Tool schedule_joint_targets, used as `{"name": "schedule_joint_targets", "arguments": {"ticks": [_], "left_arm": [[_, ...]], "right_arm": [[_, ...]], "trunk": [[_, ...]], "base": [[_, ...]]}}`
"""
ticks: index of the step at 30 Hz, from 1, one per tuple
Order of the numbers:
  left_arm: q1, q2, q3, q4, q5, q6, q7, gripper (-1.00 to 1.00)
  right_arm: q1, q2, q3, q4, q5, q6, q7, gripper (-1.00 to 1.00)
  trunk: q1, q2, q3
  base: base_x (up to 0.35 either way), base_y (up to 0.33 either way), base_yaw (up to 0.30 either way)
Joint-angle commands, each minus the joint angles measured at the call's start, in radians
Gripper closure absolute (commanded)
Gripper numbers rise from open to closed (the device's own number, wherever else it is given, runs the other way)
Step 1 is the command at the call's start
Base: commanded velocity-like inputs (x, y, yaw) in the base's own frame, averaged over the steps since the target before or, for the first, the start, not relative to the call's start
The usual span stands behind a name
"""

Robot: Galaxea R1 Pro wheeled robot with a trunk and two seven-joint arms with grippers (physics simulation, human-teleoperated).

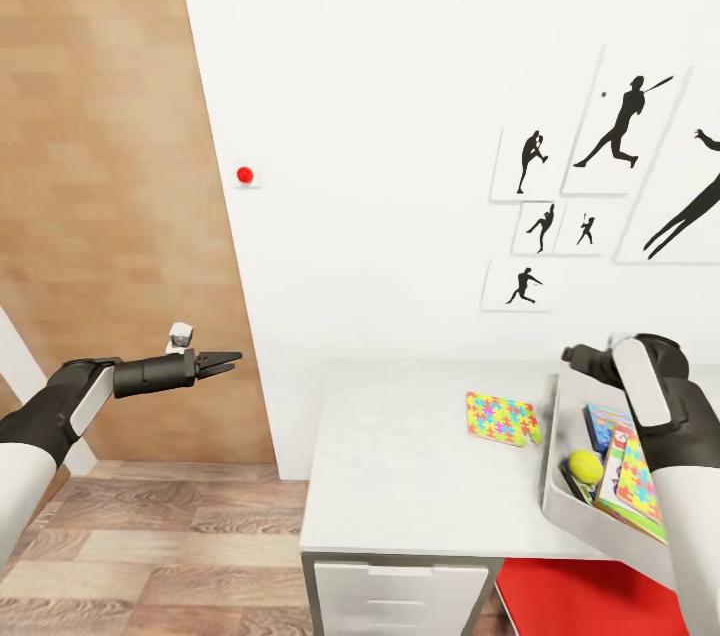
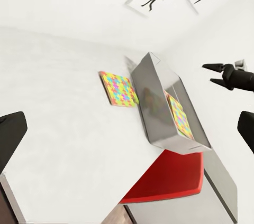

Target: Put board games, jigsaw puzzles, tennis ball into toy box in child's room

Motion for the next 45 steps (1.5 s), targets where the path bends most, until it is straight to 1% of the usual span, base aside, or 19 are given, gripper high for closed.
{"name": "schedule_joint_targets", "arguments": {"ticks": [1,7,23,29,34,45], "left_arm": [[-0.001,0.001,-0.005,0.0,0.007,0.009,0.0,-1.0],[-0.001,0.002,-0.005,0.0,0.007,0.008,0.0,-1.0],[-0.001,0.003,-0.005,0.0,0.007,0.009,0.0,-1.0],[-0.001,0.004,-0.005,0.0,0.007,0.009,0.0,-1.0],[-0.001,0.004,-0.005,0.0,0.007,0.009,0.0,-1.0],[-0.001,0.004,-0.005,0.0,0.007,0.008,0.0,-1.0]], "right_arm": [[-0.001,0.001,0.0,-0.004,-0.01,0.004,-0.01,-1.0],[0.0,0.005,0.001,-0.007,-0.011,0.007,-0.013,-1.0],[0.0,0.006,0.001,0.001,-0.012,0.007,-0.015,-1.0],[0.0,0.006,0.0,0.02,-0.013,0.008,-0.014,-1.0],[-0.001,0.006,-0.002,0.052,-0.012,0.006,-0.015,-1.0],[-0.002,0.006,-0.002,0.09,-0.01,0.004,-0.016,-1.0]], "trunk": [[0.001,-0.002,-0.002],[0.001,-0.002,-0.002],[0.001,-0.002,-0.003],[0.001,-0.002,-0.007],[0.001,-0.002,-0.014],[0.001,-0.002,-0.032]], "base": [[0.0,0.16,0.0],[0.0,0.251,0.0],[0.001,0.287,0.0],[0.141,0.257,0.0],[0.156,0.108,0.0],[0.024,0.008,0.0]]}}
